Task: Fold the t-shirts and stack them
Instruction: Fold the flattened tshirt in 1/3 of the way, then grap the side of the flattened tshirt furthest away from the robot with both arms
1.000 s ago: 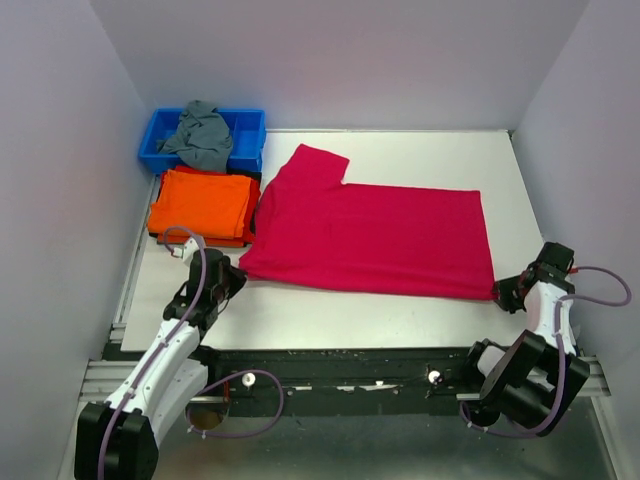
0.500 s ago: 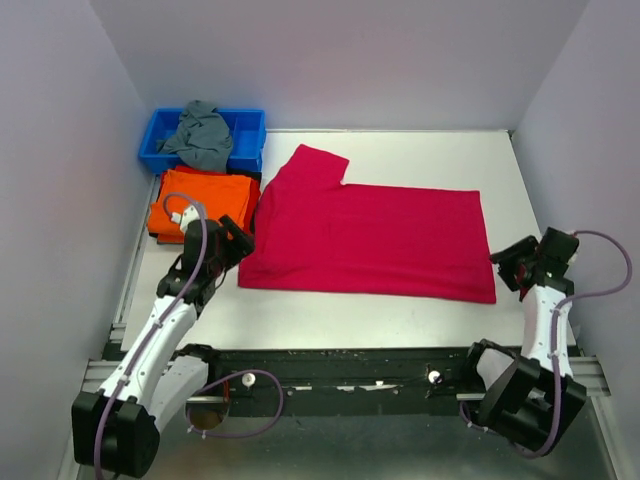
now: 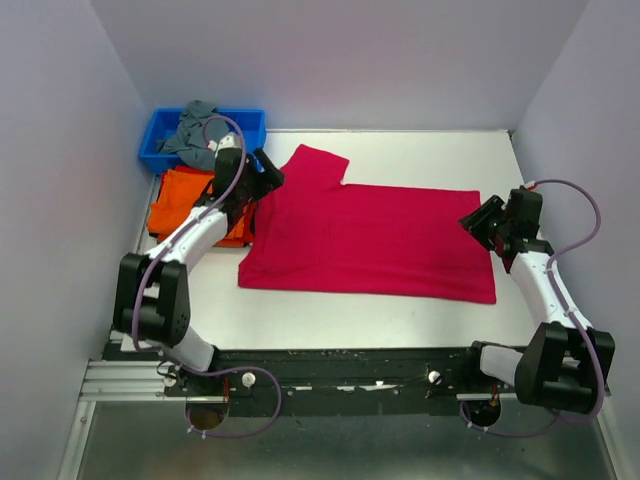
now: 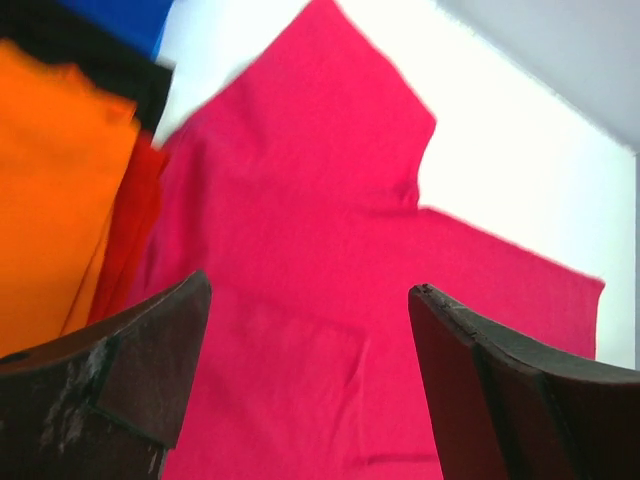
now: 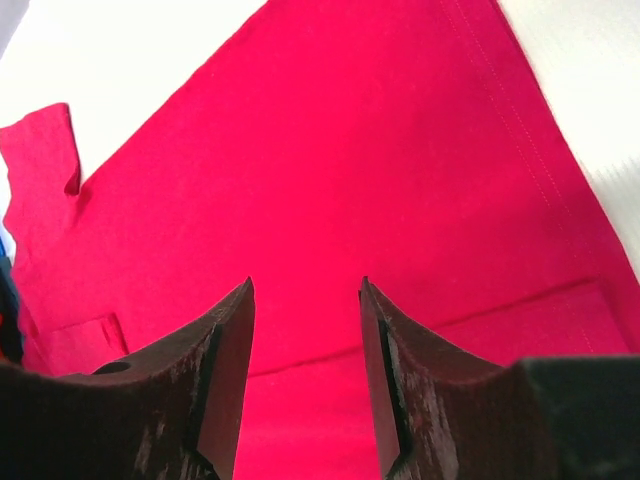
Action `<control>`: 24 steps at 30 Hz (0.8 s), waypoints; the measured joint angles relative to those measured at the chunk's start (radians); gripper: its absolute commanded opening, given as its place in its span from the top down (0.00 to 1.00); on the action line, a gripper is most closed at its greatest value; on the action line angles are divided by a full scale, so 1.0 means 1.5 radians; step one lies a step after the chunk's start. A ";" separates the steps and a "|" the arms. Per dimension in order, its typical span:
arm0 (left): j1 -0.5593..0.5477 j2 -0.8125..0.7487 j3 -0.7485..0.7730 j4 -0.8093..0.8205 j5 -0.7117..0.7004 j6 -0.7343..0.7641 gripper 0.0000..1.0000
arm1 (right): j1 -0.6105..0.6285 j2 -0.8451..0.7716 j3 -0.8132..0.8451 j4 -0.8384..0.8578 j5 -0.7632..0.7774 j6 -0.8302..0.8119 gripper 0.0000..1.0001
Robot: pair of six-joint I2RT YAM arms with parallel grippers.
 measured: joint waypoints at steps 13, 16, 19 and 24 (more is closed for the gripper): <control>0.000 0.400 0.462 -0.021 0.012 0.021 0.21 | 0.023 0.009 -0.021 0.100 0.002 0.035 0.46; -0.002 0.529 0.625 -0.074 0.020 0.037 0.21 | 0.031 0.000 -0.044 0.114 0.001 0.042 0.46; -0.008 0.646 0.777 -0.134 0.009 0.056 0.23 | 0.036 -0.001 -0.054 0.118 -0.006 0.045 0.46; -0.014 0.715 0.873 -0.205 -0.031 0.077 0.25 | 0.038 -0.001 -0.055 0.128 -0.014 0.051 0.46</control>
